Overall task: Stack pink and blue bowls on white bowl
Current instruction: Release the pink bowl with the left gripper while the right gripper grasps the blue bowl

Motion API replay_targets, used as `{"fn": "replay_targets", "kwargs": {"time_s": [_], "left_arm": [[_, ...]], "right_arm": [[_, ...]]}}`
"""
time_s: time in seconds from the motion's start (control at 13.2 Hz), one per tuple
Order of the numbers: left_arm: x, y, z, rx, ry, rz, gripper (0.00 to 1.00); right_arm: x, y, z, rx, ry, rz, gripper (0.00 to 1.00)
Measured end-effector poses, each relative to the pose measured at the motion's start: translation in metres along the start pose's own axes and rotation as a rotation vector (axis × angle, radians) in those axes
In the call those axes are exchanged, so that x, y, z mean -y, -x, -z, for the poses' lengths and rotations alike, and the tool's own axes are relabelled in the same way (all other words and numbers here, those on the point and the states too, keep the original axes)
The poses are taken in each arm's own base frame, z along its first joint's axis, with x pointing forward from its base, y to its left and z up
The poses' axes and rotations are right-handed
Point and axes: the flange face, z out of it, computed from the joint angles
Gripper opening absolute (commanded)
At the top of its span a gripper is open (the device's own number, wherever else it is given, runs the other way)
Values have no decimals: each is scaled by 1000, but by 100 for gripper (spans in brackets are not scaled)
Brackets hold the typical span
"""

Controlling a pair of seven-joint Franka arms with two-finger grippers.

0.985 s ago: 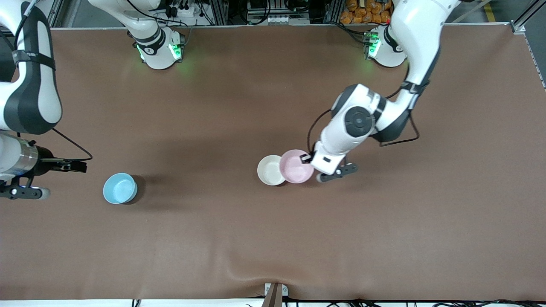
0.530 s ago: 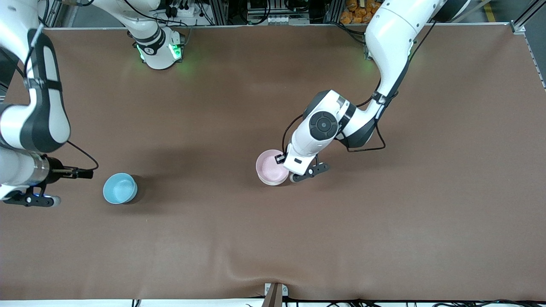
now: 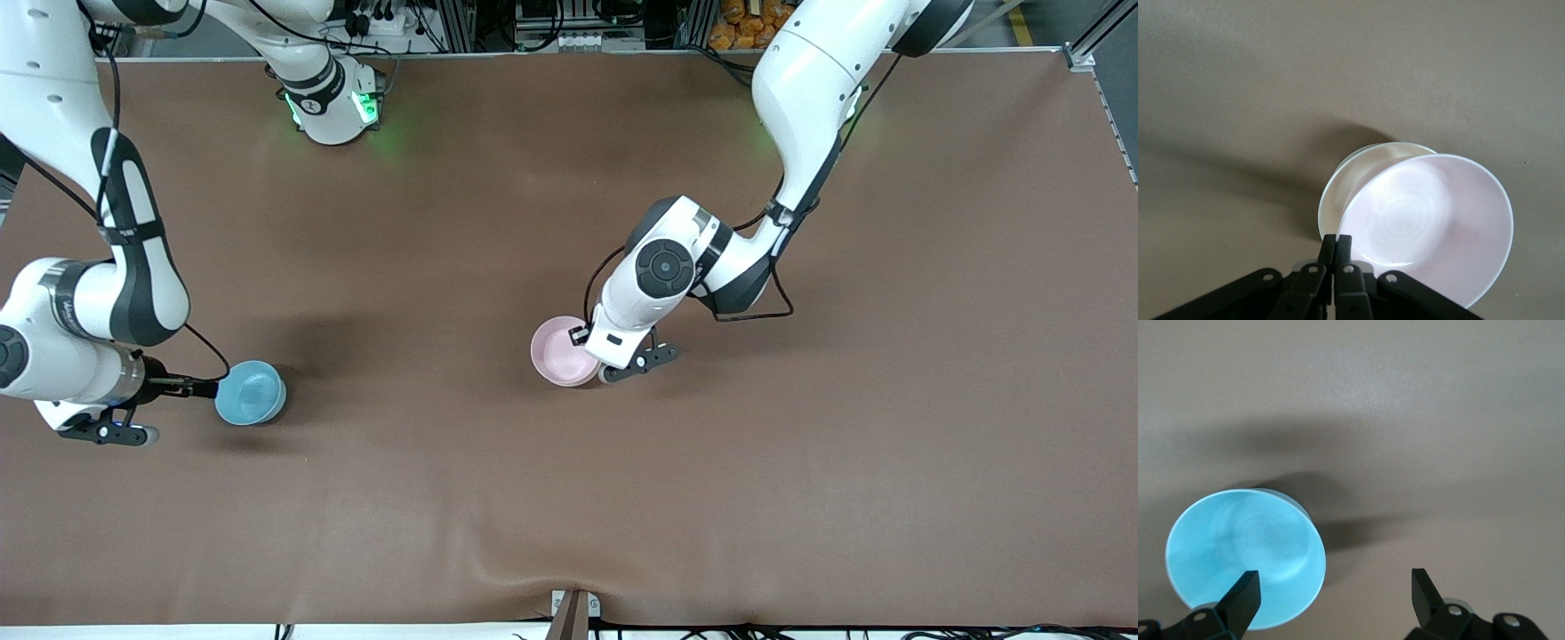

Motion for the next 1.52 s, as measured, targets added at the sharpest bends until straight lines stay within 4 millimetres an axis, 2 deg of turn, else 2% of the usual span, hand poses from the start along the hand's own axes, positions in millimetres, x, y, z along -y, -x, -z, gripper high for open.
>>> {"fn": "replay_targets", "kwargs": {"time_s": [0.15, 0.38, 0.45, 0.53, 0.61, 0.68, 0.76, 0.98, 1.06, 1.14, 1.21, 1.52], "left_arm": [[1, -2, -1, -11, -9, -9, 0], [3, -5, -10, -20, -7, -13, 0], [3, -5, -13, -21, -5, -12, 0], [3, -6, -14, -22, -4, -11, 0], [3, -6, -14, -22, -4, -11, 0], [3, -6, -14, -22, -4, -11, 0], [3, -6, -14, -21, -4, -11, 0], [4, -7, -21, -22, -2, -8, 0], [5, -8, -23, -22, -1, -7, 24], [5, -8, -25, -22, -1, -6, 81], [5, -9, -26, -22, -1, -4, 100], [5, -10, -24, -27, 6, 15, 100]], "right_arm": [[-5, 0, -19, 20, -93, -68, 100], [-6, 0, -39, 43, -120, -80, 99], [-7, 0, -43, 50, -120, -81, 81], [-7, 1, -46, 54, -121, -82, 47], [-7, 1, -48, 57, -121, -81, 23], [-7, 3, -50, 62, -121, -78, 5], [-7, 4, -52, 66, -121, -71, 0], [-10, 6, -55, 70, -125, -57, 0], [-10, 6, -55, 71, -126, -56, 0], [-10, 6, -55, 71, -127, -55, 0], [-8, 5, -52, 67, -133, -54, 0], [-1, -2, -35, 33, -140, -26, 0]]}}
